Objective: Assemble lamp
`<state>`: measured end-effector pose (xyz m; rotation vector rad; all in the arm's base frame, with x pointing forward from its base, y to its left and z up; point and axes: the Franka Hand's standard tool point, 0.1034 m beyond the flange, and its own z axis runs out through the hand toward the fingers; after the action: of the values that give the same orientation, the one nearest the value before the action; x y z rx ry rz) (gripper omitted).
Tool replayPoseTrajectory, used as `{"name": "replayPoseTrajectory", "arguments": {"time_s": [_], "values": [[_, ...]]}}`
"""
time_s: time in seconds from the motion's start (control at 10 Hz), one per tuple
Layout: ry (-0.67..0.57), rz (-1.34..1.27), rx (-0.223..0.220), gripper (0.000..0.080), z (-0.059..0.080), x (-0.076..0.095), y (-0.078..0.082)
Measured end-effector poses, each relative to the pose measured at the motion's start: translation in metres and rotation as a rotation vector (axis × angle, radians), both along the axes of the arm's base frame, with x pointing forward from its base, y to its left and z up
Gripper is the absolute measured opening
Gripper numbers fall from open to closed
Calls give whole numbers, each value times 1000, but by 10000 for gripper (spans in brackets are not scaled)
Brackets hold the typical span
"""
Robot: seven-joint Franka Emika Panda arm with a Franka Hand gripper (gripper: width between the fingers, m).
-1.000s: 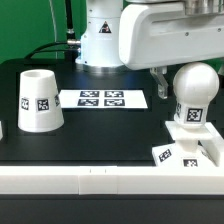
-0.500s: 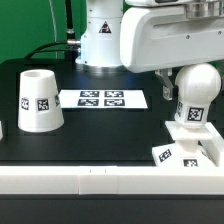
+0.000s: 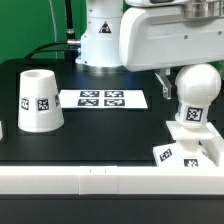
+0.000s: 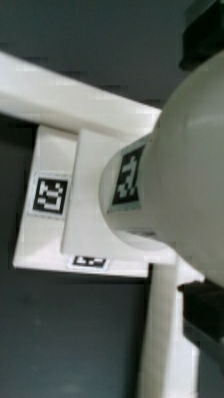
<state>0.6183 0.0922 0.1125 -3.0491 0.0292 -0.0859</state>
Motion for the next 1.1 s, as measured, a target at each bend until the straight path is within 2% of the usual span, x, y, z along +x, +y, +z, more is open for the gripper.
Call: {"name": "replayPoseTrajectory", "arguments": {"time_s": [0.5, 0.8, 1.1], "values": [[-26, -433, 49, 574, -1, 2, -1], [19, -773, 106, 574, -1, 2, 1], [79, -1126, 172, 574, -1, 1, 9]]}}
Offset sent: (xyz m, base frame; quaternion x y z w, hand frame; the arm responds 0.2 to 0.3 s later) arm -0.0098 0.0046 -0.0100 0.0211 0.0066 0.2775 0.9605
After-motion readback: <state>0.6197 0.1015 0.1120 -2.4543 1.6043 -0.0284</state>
